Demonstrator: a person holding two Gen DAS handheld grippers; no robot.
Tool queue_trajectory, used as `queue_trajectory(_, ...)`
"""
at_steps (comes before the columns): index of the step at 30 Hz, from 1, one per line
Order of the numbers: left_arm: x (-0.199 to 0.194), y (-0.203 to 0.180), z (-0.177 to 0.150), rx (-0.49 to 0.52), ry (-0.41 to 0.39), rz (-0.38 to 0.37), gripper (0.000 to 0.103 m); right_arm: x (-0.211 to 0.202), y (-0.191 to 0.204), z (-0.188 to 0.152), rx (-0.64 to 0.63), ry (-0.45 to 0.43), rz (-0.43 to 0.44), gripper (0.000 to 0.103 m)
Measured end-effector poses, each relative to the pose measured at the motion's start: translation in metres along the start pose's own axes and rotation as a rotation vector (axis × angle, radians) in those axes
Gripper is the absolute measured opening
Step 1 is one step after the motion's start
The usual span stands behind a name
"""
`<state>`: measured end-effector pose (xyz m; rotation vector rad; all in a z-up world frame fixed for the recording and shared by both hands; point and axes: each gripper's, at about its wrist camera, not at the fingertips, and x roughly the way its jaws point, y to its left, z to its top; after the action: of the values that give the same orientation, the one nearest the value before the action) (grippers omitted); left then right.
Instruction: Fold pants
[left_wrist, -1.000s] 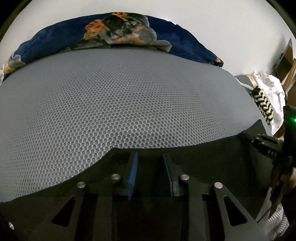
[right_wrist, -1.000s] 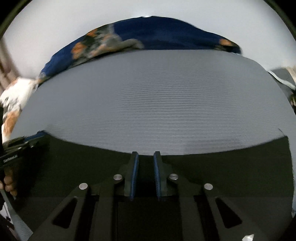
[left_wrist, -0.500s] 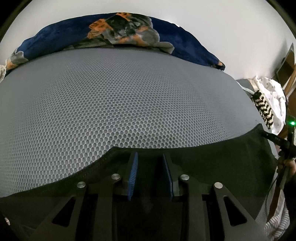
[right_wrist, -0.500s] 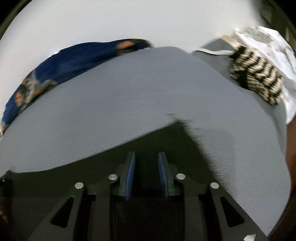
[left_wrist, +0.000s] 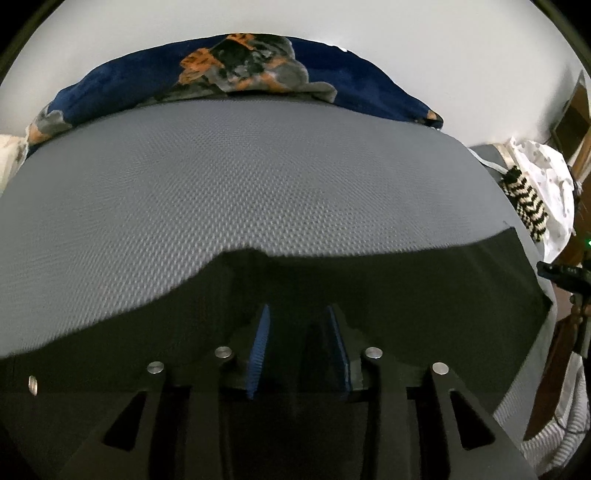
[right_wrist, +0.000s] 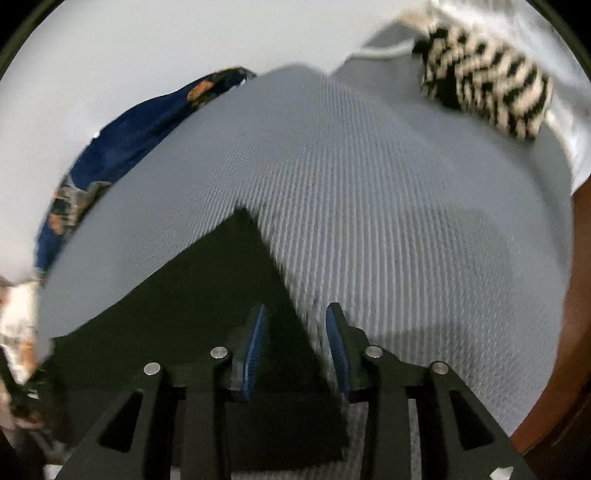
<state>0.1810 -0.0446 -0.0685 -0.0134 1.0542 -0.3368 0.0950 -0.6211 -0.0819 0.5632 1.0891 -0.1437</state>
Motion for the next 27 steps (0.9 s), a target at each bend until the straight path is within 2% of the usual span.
queue_trajectory(3, -0.013, -0.002, -0.015, -0.009, 0.008, -0.001, 0.041, -0.003, -0.009, -0.005, 0.012, 0.027, 0.043, 0.033)
queue_trajectory(7, -0.019, -0.001, -0.03, -0.056, 0.043, -0.001, 0.042, 0.007, -0.018, -0.009, 0.042, 0.108, 0.186, 0.033)
queue_trajectory(13, -0.019, -0.003, -0.052, -0.101, 0.076, 0.02, 0.042, 0.014, -0.024, -0.003, 0.063, 0.111, 0.302, 0.032)
queue_trajectory(17, -0.01, -0.006, -0.063, -0.108, 0.099, 0.055, 0.042, 0.024, -0.011, 0.005, 0.052, 0.12, 0.339, 0.029)
queue_trajectory(20, -0.007, -0.012, -0.066, -0.084, 0.085, 0.083, 0.042, 0.035, 0.006, 0.006, 0.018, 0.147, 0.354, 0.019)
queue_trajectory(22, -0.005, -0.012, -0.067, -0.076, 0.083, 0.09, 0.042, 0.036, 0.018, 0.007, -0.009, 0.133, 0.33, 0.017)
queue_trajectory(23, -0.005, -0.012, -0.067, -0.075, 0.081, 0.092, 0.042, 0.036, 0.023, 0.006, -0.017, 0.129, 0.318, 0.013)
queue_trajectory(27, -0.006, -0.008, -0.07, -0.088, 0.074, 0.083, 0.042, 0.023, 0.033, 0.006, -0.002, 0.096, 0.322, 0.01)
